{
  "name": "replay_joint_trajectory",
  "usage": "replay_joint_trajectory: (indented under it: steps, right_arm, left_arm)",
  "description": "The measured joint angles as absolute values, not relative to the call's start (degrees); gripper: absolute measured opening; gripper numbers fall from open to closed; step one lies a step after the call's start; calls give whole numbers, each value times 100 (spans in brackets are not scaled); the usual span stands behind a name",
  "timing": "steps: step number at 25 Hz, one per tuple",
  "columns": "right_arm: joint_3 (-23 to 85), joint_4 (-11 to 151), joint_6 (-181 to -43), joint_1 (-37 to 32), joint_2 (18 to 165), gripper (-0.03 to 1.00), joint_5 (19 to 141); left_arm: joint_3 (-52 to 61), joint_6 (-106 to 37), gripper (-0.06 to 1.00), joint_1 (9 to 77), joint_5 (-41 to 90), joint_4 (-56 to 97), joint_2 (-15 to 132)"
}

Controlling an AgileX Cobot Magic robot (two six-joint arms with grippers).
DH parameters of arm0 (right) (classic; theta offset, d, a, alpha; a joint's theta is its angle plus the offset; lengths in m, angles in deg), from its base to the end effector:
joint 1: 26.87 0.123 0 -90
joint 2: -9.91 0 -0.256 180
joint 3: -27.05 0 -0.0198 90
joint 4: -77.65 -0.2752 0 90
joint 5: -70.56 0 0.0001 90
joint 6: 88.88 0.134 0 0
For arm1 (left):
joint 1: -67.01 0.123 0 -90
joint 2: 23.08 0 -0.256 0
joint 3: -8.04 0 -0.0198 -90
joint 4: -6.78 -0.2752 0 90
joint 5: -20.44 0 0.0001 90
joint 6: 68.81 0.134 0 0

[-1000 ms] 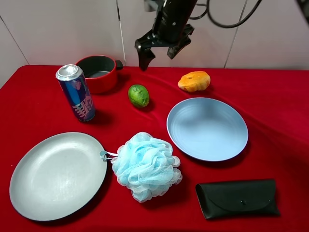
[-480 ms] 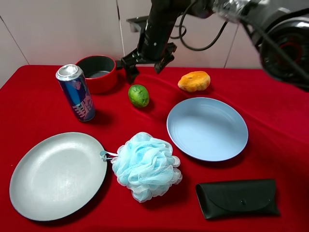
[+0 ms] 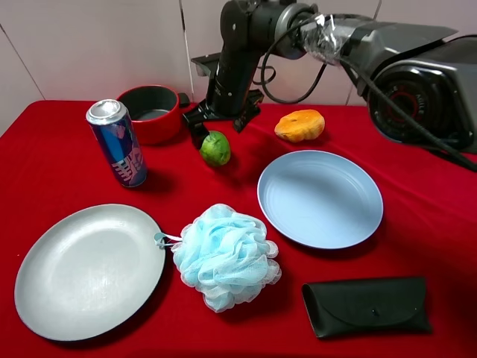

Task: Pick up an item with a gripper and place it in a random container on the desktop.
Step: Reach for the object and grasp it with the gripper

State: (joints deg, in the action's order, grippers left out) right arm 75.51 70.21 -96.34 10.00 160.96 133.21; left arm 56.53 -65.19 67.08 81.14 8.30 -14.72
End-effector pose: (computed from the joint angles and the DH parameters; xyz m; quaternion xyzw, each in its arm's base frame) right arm 0.4157 0.3310 0.0776 -0.3528 0.9249 0.0915 0.1085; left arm 0.0850 -0.0030 0.2653 0.0269 0.8546 0.0034 0.5185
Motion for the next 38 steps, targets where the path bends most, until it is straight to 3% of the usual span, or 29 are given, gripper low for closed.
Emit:
replay_joint_trajectory:
  steps: [28, 33, 38]
  right_arm:
    - [7561, 6997, -9603, 1000, 16577, 69, 12797]
    - [7561, 7072, -9597, 1000, 16577, 48, 12931]
    - [7568, 7092, -9591, 1000, 16577, 46, 12949]
  left_arm:
    - [5653, -6519, 99, 6708, 8114, 830, -1472]
    - [5653, -6519, 99, 6708, 8114, 830, -1472]
    - [5653, -6519, 99, 6708, 8114, 830, -1472]
